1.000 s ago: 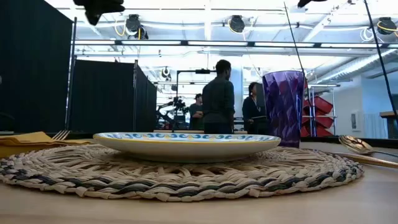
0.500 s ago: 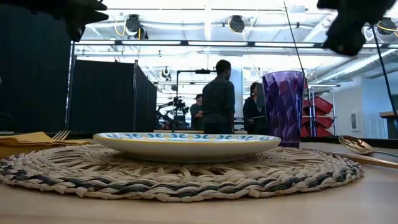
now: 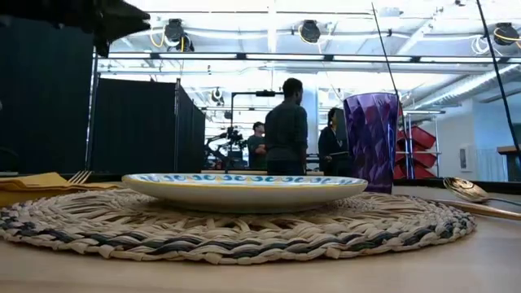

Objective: Set table place
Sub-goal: Return to Home Position

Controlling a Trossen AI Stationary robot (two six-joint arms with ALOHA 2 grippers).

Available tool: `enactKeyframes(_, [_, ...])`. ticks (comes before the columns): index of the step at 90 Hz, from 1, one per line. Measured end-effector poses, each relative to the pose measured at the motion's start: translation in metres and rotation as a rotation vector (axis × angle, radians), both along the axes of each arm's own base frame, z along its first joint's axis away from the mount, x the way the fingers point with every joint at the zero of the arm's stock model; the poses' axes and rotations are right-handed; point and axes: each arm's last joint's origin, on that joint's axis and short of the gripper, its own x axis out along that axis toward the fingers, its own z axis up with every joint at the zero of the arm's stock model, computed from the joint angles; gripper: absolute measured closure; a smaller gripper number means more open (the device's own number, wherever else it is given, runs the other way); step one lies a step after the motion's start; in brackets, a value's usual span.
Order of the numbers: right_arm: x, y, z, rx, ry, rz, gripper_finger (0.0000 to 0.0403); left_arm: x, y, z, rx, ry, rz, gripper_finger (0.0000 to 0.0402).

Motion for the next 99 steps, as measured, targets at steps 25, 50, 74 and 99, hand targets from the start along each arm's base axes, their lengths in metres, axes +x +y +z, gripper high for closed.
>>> enactKeyframes(25, [-0.053, -0.036, -0.002, -0.036, -0.031, -0.135, 0.0280, 0.003, 0.002, -0.019, 0.082, 0.000, 0.051, 0.0314])
enactKeyframes(50, [-0.061, -0.043, -0.031, 0.015, 0.018, -0.158, 0.0280, 0.000, 0.003, -0.053, 0.046, 0.022, 0.077, 0.0314])
enactKeyframes(74, [-0.038, -0.032, -0.085, 0.141, 0.083, -0.245, 0.0280, -0.001, 0.002, -0.082, 0.028, 0.042, 0.074, 0.0314])
enactKeyframes(99, [-0.030, -0.027, -0.117, 0.197, 0.179, -0.239, 0.0280, 0.001, 0.001, -0.110, -0.026, 0.085, 0.019, 0.0314])
